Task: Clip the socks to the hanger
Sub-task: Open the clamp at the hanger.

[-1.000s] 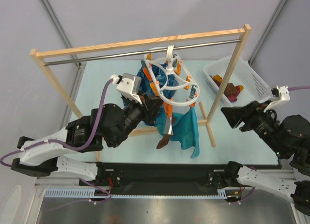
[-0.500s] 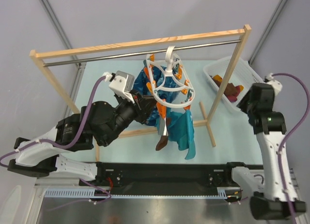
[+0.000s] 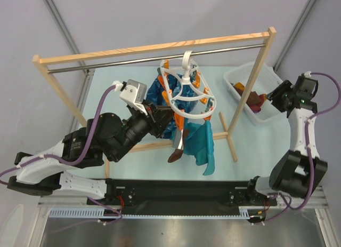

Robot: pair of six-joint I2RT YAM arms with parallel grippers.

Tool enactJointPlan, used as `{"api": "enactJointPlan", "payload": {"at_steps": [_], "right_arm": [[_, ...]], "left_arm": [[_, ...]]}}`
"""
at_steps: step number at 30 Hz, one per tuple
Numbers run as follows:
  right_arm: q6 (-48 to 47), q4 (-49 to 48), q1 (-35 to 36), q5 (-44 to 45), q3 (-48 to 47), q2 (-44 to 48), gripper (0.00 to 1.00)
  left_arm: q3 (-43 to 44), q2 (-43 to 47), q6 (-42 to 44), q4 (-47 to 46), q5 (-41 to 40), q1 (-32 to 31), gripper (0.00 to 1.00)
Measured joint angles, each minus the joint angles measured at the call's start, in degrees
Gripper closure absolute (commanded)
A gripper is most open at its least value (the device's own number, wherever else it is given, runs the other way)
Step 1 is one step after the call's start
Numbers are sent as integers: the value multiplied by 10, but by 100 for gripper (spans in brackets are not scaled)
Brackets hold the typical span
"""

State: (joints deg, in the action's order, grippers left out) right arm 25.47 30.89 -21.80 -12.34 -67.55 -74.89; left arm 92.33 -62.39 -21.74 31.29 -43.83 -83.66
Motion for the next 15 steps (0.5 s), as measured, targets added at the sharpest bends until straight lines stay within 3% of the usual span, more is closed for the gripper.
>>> {"api": "enactJointPlan", "payload": {"at_steps": [7, 11, 15], "right_arm": [[4, -56, 2, -38, -73, -148, 48], [-12, -35, 53, 4, -70, -116, 40], [-34, 11, 140, 57, -68, -18, 36]], "left_arm": [[-13, 0, 0, -23, 16, 0, 100], [-14, -2, 4, -29, 21, 0, 100], [-14, -3, 3, -29, 23, 1, 100]]}}
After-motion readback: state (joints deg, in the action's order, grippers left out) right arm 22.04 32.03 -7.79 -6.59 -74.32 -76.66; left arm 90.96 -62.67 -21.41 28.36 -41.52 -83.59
